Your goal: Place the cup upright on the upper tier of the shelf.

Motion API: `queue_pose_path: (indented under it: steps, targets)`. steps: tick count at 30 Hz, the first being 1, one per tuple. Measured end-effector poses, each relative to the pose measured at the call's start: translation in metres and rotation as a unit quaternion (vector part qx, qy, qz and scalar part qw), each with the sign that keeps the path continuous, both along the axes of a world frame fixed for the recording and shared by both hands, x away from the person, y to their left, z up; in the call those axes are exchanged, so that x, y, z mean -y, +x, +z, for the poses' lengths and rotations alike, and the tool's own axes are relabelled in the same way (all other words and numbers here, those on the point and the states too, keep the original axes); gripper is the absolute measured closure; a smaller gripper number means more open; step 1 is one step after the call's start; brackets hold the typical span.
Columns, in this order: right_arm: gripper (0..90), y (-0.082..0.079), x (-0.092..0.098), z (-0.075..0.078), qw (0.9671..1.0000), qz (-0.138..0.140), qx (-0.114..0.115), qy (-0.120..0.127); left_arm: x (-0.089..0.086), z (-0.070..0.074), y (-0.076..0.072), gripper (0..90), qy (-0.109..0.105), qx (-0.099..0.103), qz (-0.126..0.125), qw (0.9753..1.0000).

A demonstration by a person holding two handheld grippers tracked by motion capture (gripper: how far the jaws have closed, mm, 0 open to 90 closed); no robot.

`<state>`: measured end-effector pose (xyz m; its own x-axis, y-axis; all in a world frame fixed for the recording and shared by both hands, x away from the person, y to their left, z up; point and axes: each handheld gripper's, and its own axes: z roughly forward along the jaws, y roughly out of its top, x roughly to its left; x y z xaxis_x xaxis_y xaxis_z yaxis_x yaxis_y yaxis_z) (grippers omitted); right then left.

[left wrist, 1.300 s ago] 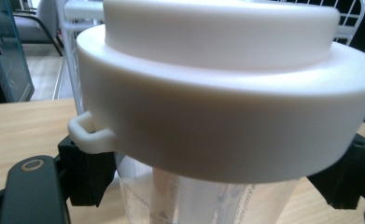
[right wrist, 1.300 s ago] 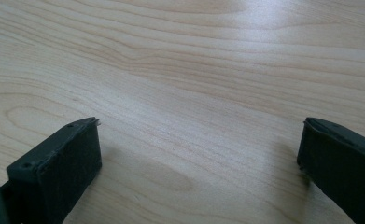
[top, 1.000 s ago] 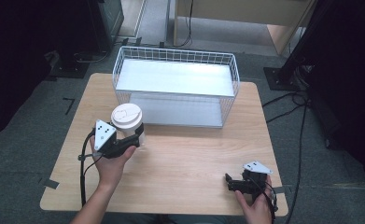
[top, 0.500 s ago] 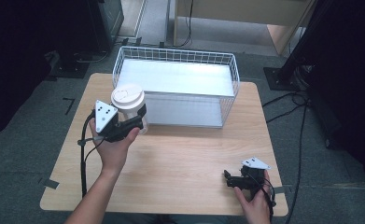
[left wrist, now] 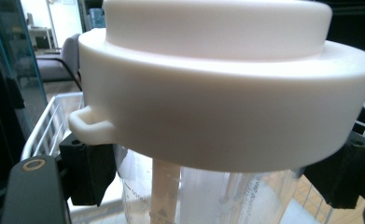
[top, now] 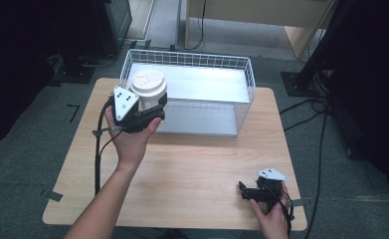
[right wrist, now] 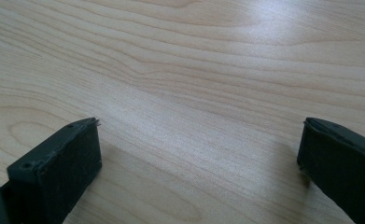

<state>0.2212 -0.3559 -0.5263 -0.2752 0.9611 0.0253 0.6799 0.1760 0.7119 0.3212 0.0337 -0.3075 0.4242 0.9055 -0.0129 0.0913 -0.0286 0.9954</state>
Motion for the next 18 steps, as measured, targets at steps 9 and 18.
queue_pose_path:
  steps: [9, 18]
  targets:
    - [0.0, 0.0, 0.0, 0.0, 1.0, 0.0, 0.0, 0.0, 0.017, 0.015, 0.007, 16.0, -0.007, 0.058, 0.006, 0.9983]
    - [0.0, 0.0, 0.0, 0.0, 1.0, 0.0, 0.0, 0.0, 0.021, 0.029, 0.024, 15.9, -0.034, 0.093, 0.031, 0.9946]
